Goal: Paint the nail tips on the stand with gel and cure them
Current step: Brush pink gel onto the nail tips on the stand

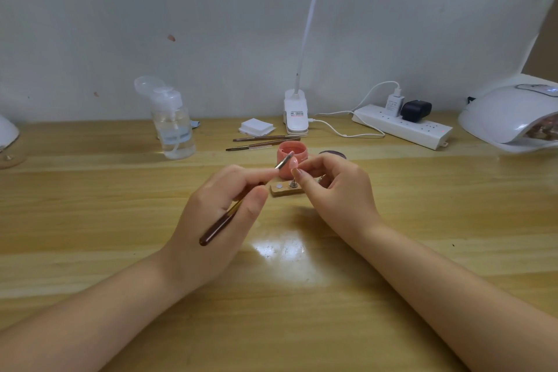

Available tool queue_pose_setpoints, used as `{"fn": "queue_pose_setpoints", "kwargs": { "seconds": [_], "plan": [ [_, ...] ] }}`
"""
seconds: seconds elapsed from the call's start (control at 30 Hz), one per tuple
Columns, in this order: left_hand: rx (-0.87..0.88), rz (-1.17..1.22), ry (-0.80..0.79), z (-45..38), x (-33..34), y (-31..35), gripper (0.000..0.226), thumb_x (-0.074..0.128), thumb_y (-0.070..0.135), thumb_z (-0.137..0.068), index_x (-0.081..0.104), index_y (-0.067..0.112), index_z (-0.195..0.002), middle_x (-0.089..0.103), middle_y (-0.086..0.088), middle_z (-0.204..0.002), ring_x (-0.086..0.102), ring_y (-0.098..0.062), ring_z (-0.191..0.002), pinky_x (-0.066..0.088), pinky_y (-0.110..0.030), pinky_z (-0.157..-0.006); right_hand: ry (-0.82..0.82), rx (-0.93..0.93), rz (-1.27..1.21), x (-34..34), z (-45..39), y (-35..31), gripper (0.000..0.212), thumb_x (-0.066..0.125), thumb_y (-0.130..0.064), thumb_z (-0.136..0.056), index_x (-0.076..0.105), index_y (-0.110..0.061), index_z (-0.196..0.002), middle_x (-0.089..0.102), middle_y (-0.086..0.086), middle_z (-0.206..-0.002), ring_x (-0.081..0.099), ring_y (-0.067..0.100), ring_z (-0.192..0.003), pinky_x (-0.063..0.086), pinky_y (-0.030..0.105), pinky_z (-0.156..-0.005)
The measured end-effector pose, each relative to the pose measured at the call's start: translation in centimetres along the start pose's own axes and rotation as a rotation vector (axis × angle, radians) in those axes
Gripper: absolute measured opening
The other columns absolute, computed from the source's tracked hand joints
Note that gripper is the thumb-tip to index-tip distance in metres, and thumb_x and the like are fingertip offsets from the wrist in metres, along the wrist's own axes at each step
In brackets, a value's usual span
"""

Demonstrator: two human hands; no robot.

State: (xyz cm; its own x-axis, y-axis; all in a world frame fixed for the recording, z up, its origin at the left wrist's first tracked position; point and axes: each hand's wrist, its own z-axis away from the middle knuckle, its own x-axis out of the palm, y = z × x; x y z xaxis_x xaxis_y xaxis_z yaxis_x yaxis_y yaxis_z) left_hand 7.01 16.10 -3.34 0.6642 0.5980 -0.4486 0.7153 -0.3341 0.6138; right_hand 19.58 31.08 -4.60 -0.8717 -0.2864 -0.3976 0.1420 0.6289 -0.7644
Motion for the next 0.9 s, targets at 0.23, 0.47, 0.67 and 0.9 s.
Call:
{"fn": "queue_pose_setpoints", "kwargs": {
  "seconds": [0.23, 0.47, 0.67, 0.9],
  "plan": [
    [-0.054, 0.011, 0.023, 0.09, 0.08, 0.1, 0.023, 0.05, 0.035, -0.089, 0.062, 0.038, -0.109, 0.069, 0.015, -0.099, 0.066, -0.01, -0.099, 0.048, -0.015, -0.083, 0.008, -0.014, 0.004, -0.01, -0.03, 0.02, 0.004, 0.073, -0.023, -0.084, 0.072, -0.024, -0.08, 0.07, -0.013, -0.075, 0.052, 0.003, -0.056, 0.04, 0.021, -0.059],
    [-0.043, -0.003, 0.022, 0.23, -0.06, -0.01, 0.026, 0.05, 0.03, -0.087, 0.069, 0.023, -0.103, 0.071, 0.009, -0.088, 0.067, -0.012, -0.091, 0.051, -0.022, -0.082, 0.015, -0.021, 0.007, 0.04, -0.05, 0.06, 0.007, 0.073, -0.021, -0.084, 0.071, -0.026, -0.079, 0.069, -0.014, -0.072, 0.057, 0.014, -0.059, 0.046, 0.03, -0.06],
    [-0.112, 0.117, 0.108, 0.22, -0.11, 0.01, 0.023, 0.048, 0.034, -0.09, 0.067, 0.03, -0.101, 0.073, 0.005, -0.09, 0.069, -0.014, -0.087, 0.055, -0.032, -0.079, 0.006, -0.018, -0.022, 0.08, -0.12, 0.11, 0.007, 0.072, -0.024, -0.085, 0.07, -0.027, -0.079, 0.071, -0.014, -0.075, 0.054, 0.006, -0.057, 0.043, 0.026, -0.059],
    [-0.153, 0.137, 0.096, 0.12, -0.04, 0.02, 0.029, 0.047, 0.033, -0.089, 0.071, 0.021, -0.098, 0.075, 0.005, -0.086, 0.071, -0.011, -0.086, 0.054, -0.02, -0.076, -0.001, -0.034, -0.028, -0.02, -0.11, 0.16, 0.01, 0.071, -0.021, -0.086, 0.069, -0.028, -0.08, 0.067, -0.019, -0.07, 0.05, 0.007, -0.053, 0.041, 0.023, -0.057]
  ]
}}
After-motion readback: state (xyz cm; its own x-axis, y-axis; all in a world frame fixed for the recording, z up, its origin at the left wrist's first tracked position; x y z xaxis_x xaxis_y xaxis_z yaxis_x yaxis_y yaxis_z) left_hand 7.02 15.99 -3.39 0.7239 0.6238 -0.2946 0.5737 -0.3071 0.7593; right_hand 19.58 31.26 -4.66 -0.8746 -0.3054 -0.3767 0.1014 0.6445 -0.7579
